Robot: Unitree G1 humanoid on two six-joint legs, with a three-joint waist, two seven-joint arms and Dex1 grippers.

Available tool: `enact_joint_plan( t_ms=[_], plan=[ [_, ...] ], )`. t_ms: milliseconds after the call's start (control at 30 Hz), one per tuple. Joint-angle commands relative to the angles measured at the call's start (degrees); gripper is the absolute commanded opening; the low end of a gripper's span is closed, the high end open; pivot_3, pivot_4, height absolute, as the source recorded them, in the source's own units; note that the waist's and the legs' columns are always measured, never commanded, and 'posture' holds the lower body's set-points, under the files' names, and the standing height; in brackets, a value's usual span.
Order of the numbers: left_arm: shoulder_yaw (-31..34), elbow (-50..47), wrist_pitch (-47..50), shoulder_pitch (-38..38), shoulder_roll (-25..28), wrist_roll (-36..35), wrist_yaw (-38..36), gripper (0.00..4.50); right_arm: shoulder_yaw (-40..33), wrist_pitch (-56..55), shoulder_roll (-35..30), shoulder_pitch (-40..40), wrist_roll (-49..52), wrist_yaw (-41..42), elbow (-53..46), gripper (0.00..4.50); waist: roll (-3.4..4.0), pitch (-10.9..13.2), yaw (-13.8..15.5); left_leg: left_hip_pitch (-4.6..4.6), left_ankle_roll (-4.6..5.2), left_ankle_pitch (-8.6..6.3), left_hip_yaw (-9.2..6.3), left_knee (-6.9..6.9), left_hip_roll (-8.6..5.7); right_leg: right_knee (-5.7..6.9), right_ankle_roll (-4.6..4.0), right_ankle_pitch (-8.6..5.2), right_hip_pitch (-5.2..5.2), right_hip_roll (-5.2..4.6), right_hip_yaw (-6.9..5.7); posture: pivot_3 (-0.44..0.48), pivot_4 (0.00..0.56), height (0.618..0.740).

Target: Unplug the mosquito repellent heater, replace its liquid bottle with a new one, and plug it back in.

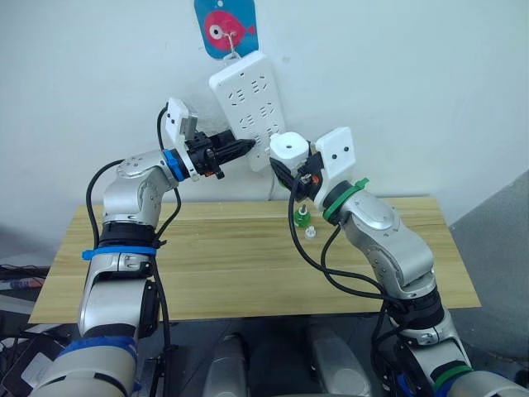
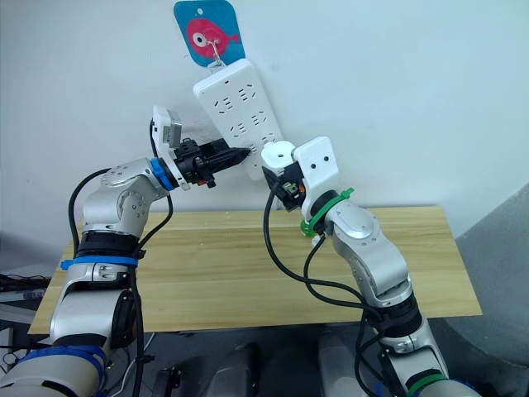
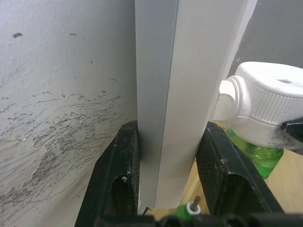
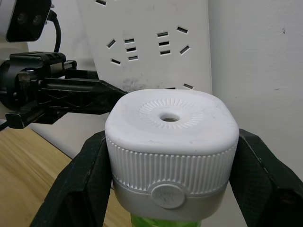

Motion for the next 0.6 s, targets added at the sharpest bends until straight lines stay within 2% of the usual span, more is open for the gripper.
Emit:
enact_joint_plan(
  t_ms=[33,400,600],
  plan=[
    [1.7,-0.6,-0.7,-0.3,0.8,0.5,1.9,1.35,-1.7,-1.7,0.3,-2.1,-0.3,0.8,-1.1,3.02,0.0,0.0,0.0,0.0,0.0,0.0,0.0,0.0,0.0,0.0,0.0,0.0,0.0,0.0,0.0,-0.218,0.198,0.736],
    [1.4,-1.7,-0.3,0.1,1.3,0.5,1.3,1.35,-1.2,-0.5,-0.4,-5.2,-1.3,2.6,1.9,3.02,0.01,0.0,-0.5,0.04,0.02,0.02,-0.01,0.0,0.0,0.06,0.0,0.0,0.0,0.0,-0.01,-0.214,0.194,0.736],
    [1.7,-2.3,0.7,0.3,1.7,0.0,1.4,1.35,-0.3,0.0,1.9,-8.0,-2.8,1.7,6.2,3.02,0.01,0.0,-0.8,0.05,0.02,0.03,-0.03,0.0,0.0,0.07,-0.01,0.01,0.0,0.0,-0.02,-0.216,0.192,0.736]
  ],
)
